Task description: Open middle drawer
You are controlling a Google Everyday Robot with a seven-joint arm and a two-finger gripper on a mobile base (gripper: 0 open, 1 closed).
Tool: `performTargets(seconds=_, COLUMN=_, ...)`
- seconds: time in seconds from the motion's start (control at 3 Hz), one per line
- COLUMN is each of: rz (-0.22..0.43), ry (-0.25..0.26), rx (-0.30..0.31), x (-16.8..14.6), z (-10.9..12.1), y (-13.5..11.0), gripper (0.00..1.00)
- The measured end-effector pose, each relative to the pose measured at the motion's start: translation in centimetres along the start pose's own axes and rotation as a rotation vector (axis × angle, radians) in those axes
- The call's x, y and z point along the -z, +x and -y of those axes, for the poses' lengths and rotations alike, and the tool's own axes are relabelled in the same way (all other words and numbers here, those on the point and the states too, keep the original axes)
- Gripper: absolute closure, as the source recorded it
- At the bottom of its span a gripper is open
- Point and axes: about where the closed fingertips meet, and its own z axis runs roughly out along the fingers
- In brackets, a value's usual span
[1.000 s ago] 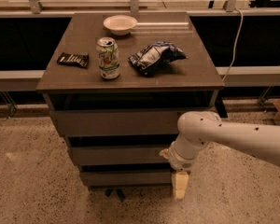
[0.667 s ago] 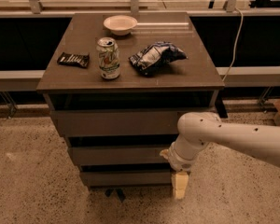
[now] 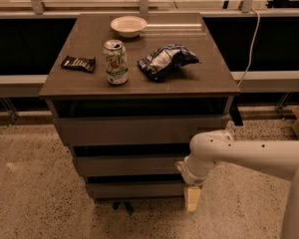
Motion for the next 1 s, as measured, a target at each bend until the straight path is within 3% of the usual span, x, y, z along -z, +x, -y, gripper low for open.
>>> performTargets(seconds=0.33, rz=-0.010, ry=0.075, rx=0.013, x=-0.9, z=1.5, y=0.7, gripper=0.00)
performTargets(seconds=1.0, rz=-0.060, ry=0.260, rx=0.100, x=1.5, z=2.9, y=-0.8, gripper=0.00)
